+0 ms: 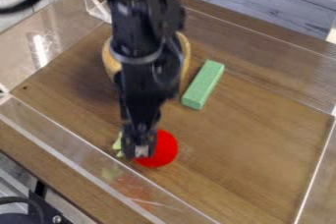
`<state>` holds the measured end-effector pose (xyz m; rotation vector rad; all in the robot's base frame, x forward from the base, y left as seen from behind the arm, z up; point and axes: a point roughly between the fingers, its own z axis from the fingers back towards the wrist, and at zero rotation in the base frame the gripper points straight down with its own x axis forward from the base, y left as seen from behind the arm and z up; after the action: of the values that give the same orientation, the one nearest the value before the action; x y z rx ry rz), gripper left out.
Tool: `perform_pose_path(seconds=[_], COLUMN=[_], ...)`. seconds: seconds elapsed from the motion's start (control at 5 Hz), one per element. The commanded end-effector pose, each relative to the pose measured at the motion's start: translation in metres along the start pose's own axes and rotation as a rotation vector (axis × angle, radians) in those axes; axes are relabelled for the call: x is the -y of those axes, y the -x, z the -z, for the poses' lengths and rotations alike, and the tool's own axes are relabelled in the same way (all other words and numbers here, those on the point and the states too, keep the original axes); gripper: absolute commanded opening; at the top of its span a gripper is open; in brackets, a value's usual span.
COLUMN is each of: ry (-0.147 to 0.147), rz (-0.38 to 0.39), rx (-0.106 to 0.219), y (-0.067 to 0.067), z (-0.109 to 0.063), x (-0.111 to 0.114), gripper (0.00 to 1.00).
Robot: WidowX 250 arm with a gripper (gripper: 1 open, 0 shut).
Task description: Move the red object to the left side of the table
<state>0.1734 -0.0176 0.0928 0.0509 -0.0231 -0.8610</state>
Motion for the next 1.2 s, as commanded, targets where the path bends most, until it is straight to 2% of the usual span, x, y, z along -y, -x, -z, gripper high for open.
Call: perform_pose_path(seconds=[0.0, 0.2, 0.4, 0.6, 1.0], ry=[-0.030, -0.024, -0.026, -0.030, -0.034], rz=[-0.084, -0.180, -0.118, -0.030, -0.084], rx=[0.011, 0.007, 0.019, 0.038, 0.044], y=[-0.013, -0.023, -0.027, -0.025, -0.020], z=[-0.006, -0.006, 0.002, 0.012, 0.022], x=[0.004, 0.005, 0.010, 0.010, -0.011], gripper=[1.00, 0.00, 1.00, 1.00, 1.00])
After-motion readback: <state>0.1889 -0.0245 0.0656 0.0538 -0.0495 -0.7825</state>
